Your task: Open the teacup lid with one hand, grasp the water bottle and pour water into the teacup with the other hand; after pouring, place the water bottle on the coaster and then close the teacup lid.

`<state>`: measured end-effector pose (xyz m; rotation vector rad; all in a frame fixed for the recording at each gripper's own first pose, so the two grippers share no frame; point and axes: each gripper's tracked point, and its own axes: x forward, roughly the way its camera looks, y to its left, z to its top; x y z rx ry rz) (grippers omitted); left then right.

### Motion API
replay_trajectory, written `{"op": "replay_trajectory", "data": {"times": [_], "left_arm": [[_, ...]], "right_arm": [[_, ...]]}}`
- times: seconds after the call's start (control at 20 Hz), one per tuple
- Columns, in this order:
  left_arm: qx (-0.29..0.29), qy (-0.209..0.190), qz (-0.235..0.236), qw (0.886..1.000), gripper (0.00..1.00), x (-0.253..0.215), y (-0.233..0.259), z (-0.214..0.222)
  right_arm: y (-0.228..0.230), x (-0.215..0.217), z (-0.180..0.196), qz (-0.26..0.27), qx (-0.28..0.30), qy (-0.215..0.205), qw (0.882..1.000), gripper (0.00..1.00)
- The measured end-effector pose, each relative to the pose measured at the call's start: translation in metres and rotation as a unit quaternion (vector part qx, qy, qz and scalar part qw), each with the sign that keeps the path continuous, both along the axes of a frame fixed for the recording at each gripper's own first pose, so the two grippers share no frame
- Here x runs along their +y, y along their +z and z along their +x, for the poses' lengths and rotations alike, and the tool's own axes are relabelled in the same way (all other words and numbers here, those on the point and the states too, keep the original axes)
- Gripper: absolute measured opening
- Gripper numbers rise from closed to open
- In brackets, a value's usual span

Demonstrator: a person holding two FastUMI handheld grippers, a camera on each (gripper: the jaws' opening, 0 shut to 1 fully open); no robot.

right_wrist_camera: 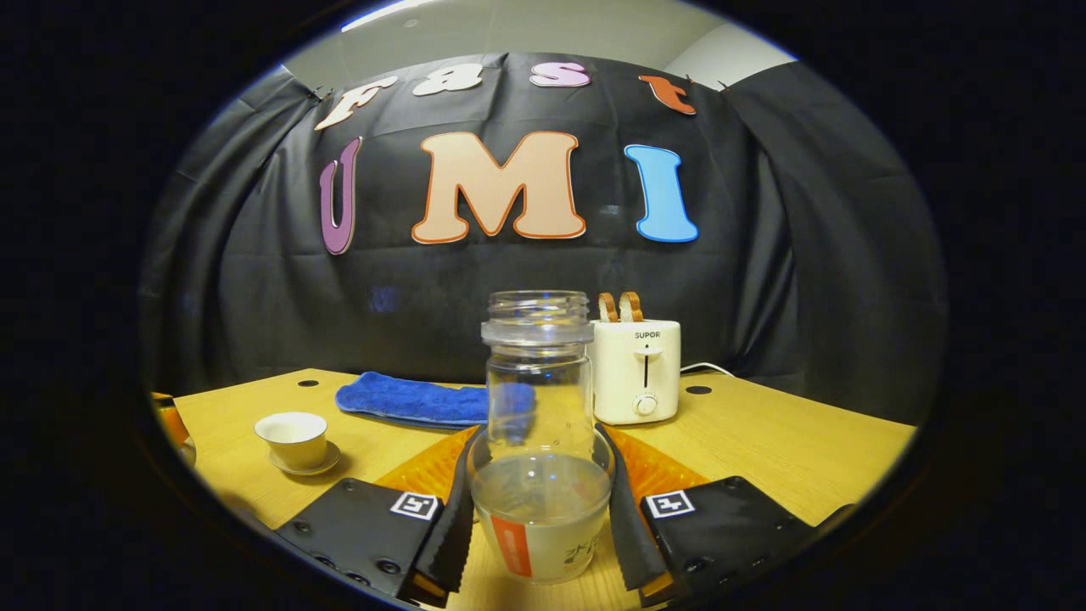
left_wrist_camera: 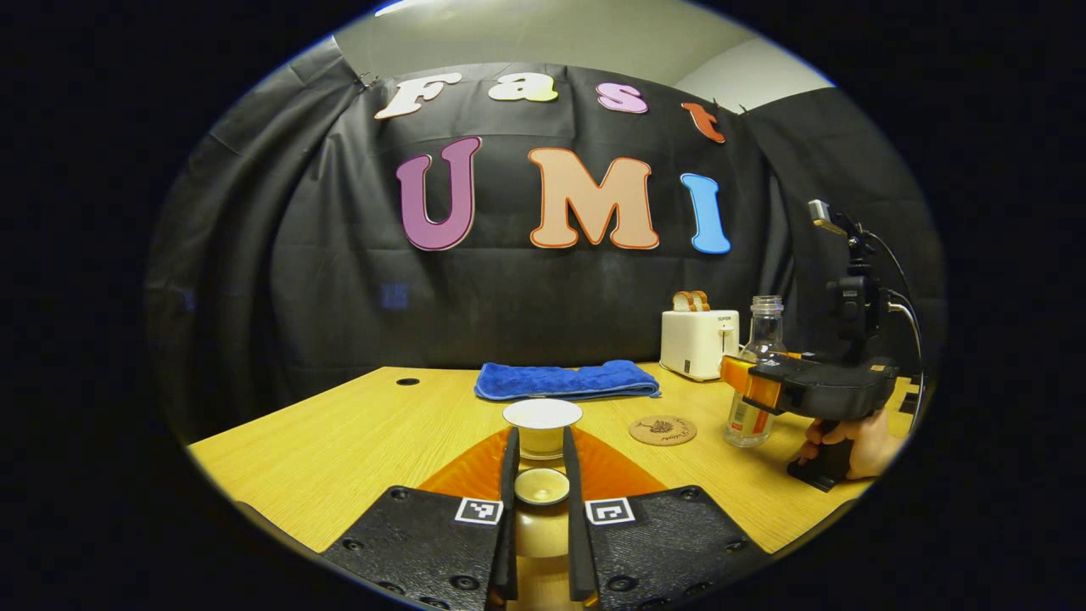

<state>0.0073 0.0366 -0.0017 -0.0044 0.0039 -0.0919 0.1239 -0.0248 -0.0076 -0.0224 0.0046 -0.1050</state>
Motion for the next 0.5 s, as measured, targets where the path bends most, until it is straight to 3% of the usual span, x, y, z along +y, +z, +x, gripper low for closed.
{"op": "replay_trajectory", "data": {"times": [0.25, 0.5], "left_arm": [[0.001, -0.005, 0.0, 1.0, 0.2, 0.008, -0.001, 0.002], [0.0, 0.003, 0.0, 1.0, 0.2, 0.031, 0.0, 0.002]], "right_arm": [[0.005, 0.035, 0.008, -0.106, 0.008, 0.023, 0.994, 0.73], [0.009, 0.073, 0.025, -0.227, 0.029, 0.046, 0.972, 0.73]]}}
